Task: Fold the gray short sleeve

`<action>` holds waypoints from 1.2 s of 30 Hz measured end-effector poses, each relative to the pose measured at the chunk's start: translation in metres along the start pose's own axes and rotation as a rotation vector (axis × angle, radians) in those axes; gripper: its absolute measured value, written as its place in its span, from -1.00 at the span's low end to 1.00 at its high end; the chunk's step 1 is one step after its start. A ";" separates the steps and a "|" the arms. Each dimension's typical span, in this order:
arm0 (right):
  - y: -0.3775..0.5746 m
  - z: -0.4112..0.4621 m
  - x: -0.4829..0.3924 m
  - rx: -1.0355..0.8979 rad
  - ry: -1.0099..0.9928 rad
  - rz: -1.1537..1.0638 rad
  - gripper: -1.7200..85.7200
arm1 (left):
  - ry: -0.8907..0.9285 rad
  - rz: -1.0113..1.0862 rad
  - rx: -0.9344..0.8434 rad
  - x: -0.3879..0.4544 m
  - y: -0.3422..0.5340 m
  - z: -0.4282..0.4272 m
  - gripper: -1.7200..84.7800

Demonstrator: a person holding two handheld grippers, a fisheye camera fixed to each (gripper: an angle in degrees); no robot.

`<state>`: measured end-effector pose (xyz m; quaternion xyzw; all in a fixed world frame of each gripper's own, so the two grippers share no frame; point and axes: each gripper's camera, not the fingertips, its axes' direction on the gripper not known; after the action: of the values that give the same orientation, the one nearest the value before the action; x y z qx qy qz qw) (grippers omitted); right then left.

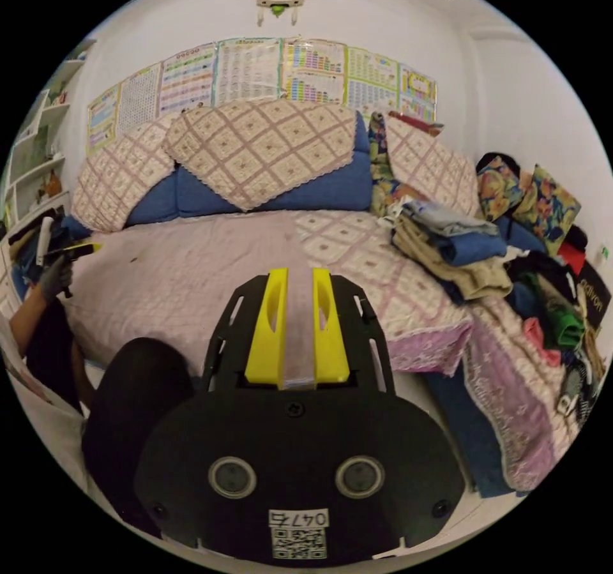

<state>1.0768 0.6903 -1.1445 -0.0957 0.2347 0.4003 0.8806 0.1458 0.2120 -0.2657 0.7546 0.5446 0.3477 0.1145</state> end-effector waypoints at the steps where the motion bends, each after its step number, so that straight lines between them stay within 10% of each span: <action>1: -0.014 0.002 0.012 0.009 0.055 -0.012 -0.90 | -0.003 0.002 -0.001 0.001 -0.002 -0.002 -0.98; 16: -0.156 0.106 0.151 -0.167 0.539 0.175 -0.75 | -0.056 0.102 -0.123 0.024 -0.024 -0.002 -0.98; 20: -0.173 0.141 0.132 -0.248 0.715 -0.056 -0.72 | -0.056 0.098 -0.145 0.025 -0.021 -0.002 -0.98; 29: -0.207 0.176 0.114 -0.454 0.671 -0.058 -0.92 | -0.011 0.066 -0.174 0.019 -0.004 0.002 -0.98; 36: -0.233 0.096 0.056 -0.107 0.547 0.072 -0.97 | 0.032 0.059 -0.140 0.022 0.026 -0.009 -0.98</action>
<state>1.3156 0.6073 -1.0928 -0.2383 0.4455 0.4026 0.7633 0.1630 0.2203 -0.2360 0.7548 0.4983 0.4001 0.1480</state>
